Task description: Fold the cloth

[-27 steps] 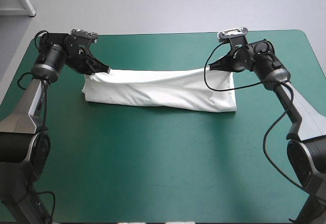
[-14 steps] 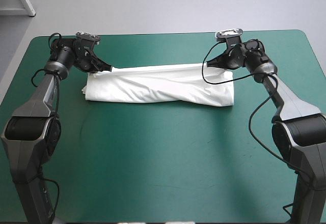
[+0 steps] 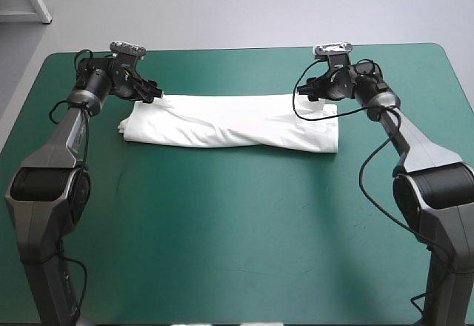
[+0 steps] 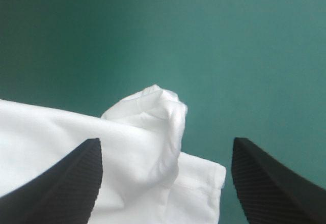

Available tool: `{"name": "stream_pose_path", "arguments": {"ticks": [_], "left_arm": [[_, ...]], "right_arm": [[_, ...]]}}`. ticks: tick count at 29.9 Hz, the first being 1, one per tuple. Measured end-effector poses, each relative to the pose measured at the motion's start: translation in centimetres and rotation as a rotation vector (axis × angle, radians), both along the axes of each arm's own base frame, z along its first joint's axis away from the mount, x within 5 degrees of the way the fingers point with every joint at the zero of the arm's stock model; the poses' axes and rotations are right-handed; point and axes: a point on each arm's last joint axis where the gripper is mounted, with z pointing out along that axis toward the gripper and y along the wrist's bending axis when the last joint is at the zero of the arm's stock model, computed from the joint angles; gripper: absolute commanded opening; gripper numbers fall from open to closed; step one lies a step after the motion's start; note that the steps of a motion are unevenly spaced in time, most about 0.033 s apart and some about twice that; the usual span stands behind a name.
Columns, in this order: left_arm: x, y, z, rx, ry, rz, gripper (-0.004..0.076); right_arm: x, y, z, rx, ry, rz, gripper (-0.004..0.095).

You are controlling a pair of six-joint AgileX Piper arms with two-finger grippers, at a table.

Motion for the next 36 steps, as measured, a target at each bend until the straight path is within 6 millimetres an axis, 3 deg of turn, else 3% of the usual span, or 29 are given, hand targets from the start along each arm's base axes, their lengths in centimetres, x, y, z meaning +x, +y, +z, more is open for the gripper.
{"name": "stream_pose_path", "arguments": {"ticks": [3, 9, 12, 16, 21, 24, 29, 36], "left_arm": [[-0.7, 0.0, 2.2, -0.011, -0.008, 0.013, 0.0575], [-4.0, -0.4, 9.2, -0.095, -0.046, 0.008, 0.0512], [-5.6, -0.9, 11.2, -0.171, -0.036, -0.012, 0.0428], [-6.5, -1.8, 11.9, -0.277, 0.001, -0.043, 0.0258], [-6.5, -4.0, 11.2, -0.306, 0.037, -0.115, 0.0028], [-6.2, -6.8, 9.8, -0.303, 0.061, -0.189, 0.0019], [-5.1, -12.2, 5.7, -0.295, 0.115, -0.281, 0.0019], [-4.1, -17.3, -1.3, -0.236, 0.218, -0.333, 0.0019]], "right_arm": [[-1.3, -0.3, 2.8, 0.011, -0.025, -0.005, 0.0673], [-5.5, -1.4, 9.0, 0.006, -0.041, -0.011, 0.0675], [-7.2, -2.1, 10.9, -0.033, -0.038, -0.019, 0.0675], [-9.2, -4.1, 12.7, -0.048, -0.043, -0.062, 0.0675], [-12.0, -8.1, 13.6, -0.04, -0.053, -0.165, 0.0675], [-13.7, -10.5, 13.4, -0.013, -0.051, -0.219, 0.0675], [-15.0, -13.5, 10.8, 0.067, 0.024, -0.244, 0.0675], [-15.0, -13.4, 7.6, 0.168, 0.075, -0.193, 0.0675]]}}
